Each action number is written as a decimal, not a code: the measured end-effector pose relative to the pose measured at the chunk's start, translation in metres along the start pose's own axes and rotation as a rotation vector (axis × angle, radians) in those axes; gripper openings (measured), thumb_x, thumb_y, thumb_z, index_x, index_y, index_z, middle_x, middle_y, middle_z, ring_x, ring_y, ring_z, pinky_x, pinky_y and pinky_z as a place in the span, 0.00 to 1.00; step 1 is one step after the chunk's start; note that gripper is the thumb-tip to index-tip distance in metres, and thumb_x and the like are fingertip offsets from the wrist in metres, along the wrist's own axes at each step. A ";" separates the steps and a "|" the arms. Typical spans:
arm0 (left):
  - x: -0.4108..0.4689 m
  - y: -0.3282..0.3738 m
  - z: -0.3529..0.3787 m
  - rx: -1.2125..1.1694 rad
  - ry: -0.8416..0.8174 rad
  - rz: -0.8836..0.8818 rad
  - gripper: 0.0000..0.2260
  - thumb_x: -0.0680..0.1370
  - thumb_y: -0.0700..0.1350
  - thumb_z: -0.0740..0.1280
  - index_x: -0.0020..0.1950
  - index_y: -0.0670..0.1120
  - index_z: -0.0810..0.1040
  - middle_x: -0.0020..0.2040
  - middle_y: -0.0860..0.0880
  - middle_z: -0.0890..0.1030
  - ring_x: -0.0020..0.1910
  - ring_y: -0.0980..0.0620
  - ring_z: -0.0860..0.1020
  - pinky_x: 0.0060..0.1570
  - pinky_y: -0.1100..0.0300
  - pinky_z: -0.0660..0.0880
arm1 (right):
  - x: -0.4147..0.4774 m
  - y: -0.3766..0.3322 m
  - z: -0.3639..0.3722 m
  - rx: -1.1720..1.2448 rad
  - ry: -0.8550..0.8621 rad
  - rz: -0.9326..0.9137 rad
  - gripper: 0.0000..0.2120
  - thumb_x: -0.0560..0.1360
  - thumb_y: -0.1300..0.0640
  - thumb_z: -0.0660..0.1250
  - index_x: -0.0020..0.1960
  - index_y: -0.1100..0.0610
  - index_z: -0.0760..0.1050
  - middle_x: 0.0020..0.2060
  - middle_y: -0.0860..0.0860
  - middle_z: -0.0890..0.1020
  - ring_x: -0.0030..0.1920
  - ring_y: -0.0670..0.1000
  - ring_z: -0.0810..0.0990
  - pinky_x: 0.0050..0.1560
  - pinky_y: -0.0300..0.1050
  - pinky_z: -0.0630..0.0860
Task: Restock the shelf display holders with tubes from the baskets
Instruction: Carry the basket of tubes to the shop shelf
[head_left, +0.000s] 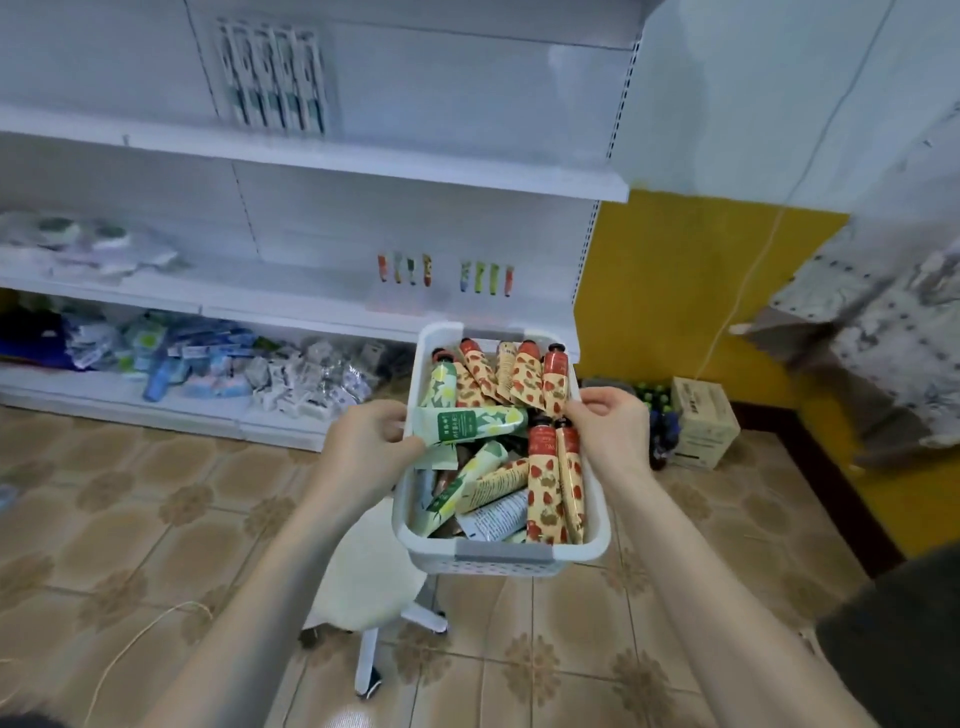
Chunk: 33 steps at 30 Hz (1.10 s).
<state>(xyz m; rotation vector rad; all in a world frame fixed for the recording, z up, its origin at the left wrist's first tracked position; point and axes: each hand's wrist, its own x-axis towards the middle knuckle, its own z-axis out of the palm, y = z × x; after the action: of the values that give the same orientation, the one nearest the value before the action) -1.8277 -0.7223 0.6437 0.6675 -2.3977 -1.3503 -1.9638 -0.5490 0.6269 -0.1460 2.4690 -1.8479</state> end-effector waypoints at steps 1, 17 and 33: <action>0.017 0.003 0.003 -0.002 -0.004 0.012 0.08 0.72 0.36 0.67 0.45 0.48 0.81 0.36 0.54 0.81 0.38 0.55 0.79 0.30 0.62 0.73 | 0.018 -0.001 0.004 -0.001 0.008 -0.002 0.04 0.74 0.62 0.67 0.47 0.62 0.77 0.40 0.55 0.83 0.39 0.52 0.82 0.37 0.46 0.79; 0.266 0.028 0.090 0.040 0.090 -0.052 0.11 0.73 0.36 0.68 0.53 0.43 0.81 0.41 0.49 0.81 0.44 0.51 0.79 0.39 0.60 0.73 | 0.296 0.002 0.055 -0.018 -0.065 -0.013 0.05 0.74 0.62 0.68 0.48 0.62 0.76 0.42 0.55 0.82 0.41 0.52 0.82 0.41 0.47 0.80; 0.444 -0.005 0.090 0.120 0.205 -0.164 0.09 0.71 0.33 0.66 0.46 0.42 0.82 0.40 0.48 0.82 0.39 0.49 0.79 0.37 0.57 0.75 | 0.465 -0.005 0.169 -0.024 -0.237 0.025 0.01 0.75 0.62 0.66 0.45 0.58 0.74 0.34 0.48 0.79 0.35 0.45 0.79 0.32 0.38 0.76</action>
<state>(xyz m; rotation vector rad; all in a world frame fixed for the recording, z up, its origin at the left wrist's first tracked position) -2.2445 -0.8974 0.6109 1.0028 -2.3131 -1.1408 -2.4091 -0.7616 0.5905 -0.3144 2.3209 -1.6826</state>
